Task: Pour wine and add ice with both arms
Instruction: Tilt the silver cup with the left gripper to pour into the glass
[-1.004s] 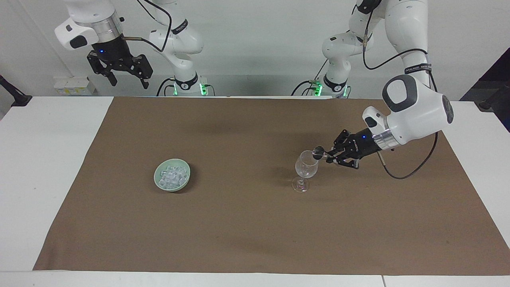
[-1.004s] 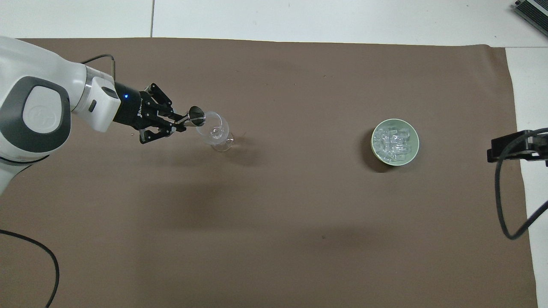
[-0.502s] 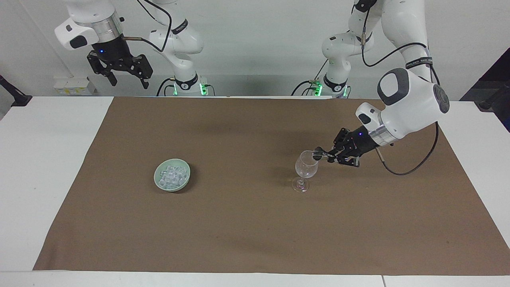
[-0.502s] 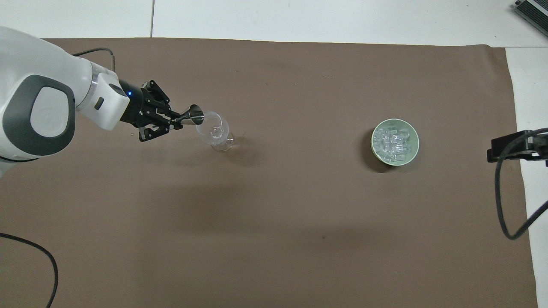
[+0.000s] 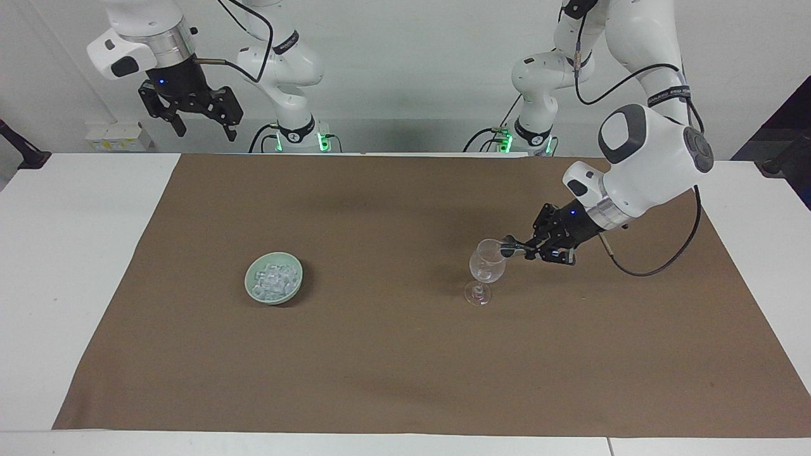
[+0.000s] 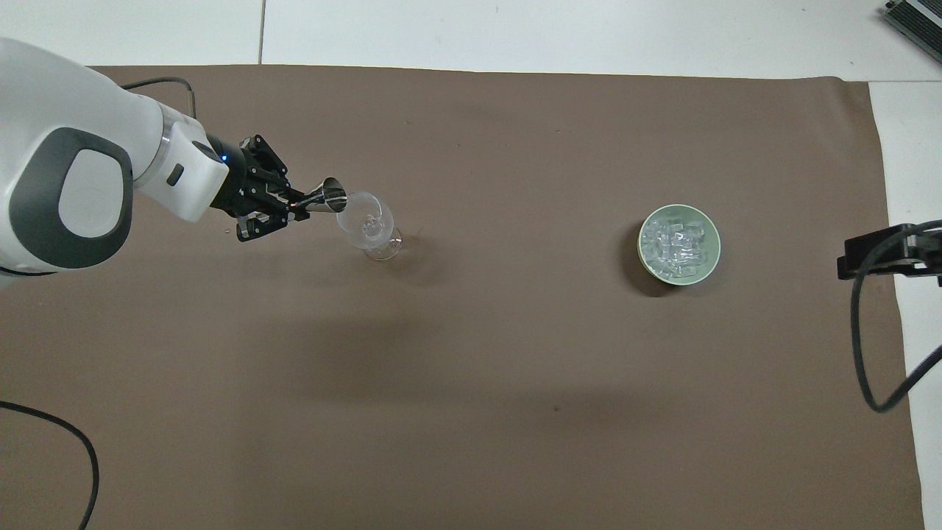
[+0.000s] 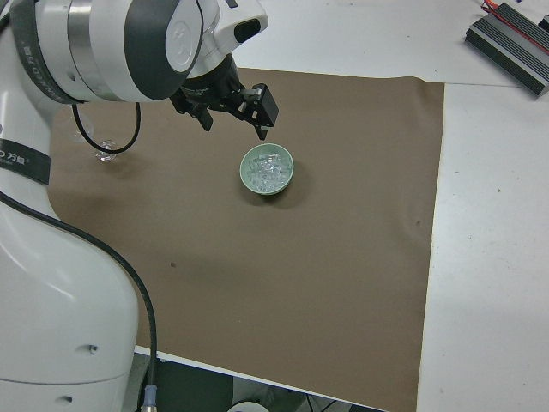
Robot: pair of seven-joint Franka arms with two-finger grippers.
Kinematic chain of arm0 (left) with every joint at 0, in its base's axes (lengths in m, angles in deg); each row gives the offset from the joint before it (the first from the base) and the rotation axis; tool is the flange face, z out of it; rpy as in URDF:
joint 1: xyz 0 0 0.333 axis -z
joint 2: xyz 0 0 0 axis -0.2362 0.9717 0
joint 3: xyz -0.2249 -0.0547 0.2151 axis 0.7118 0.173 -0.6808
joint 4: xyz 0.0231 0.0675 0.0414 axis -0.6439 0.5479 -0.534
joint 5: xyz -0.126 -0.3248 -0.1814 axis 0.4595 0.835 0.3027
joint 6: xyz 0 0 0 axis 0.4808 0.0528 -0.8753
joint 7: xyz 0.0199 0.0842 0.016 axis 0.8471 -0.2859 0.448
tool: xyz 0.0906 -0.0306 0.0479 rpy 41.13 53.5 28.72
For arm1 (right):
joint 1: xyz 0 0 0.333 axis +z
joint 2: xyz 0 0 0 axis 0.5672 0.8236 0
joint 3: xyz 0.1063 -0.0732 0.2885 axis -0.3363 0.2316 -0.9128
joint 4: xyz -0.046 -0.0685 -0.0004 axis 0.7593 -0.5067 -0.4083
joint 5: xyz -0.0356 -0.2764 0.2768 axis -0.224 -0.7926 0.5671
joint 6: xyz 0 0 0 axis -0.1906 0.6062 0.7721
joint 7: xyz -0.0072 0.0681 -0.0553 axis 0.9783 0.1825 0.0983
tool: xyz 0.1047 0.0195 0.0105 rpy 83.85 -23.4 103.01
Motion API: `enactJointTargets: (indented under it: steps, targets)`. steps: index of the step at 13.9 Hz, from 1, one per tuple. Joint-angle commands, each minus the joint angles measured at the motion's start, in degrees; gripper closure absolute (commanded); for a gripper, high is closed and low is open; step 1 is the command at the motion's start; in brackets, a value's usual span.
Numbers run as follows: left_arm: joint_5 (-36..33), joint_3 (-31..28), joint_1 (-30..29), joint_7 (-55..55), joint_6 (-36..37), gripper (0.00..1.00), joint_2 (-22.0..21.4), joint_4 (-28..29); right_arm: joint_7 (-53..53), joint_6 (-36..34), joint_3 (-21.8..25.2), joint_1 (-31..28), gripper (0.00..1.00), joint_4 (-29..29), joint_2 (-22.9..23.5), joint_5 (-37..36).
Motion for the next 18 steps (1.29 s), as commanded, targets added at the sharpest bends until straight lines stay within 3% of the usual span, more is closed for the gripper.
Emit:
enactJointTargets:
  steps: [1,18]
  targets:
    - [-3.5,-0.7,1.5,-3.9,0.1,1.00,-1.8,-0.1,-1.6,-0.2,-0.2,-1.1,0.00,0.3,-0.7,1.4]
    - [-11.7,-0.6,5.1,-13.2,0.4,1.00,-3.6,0.0,-1.6,-0.2,-0.2,-1.1,0.00,0.3,-0.7,1.3]
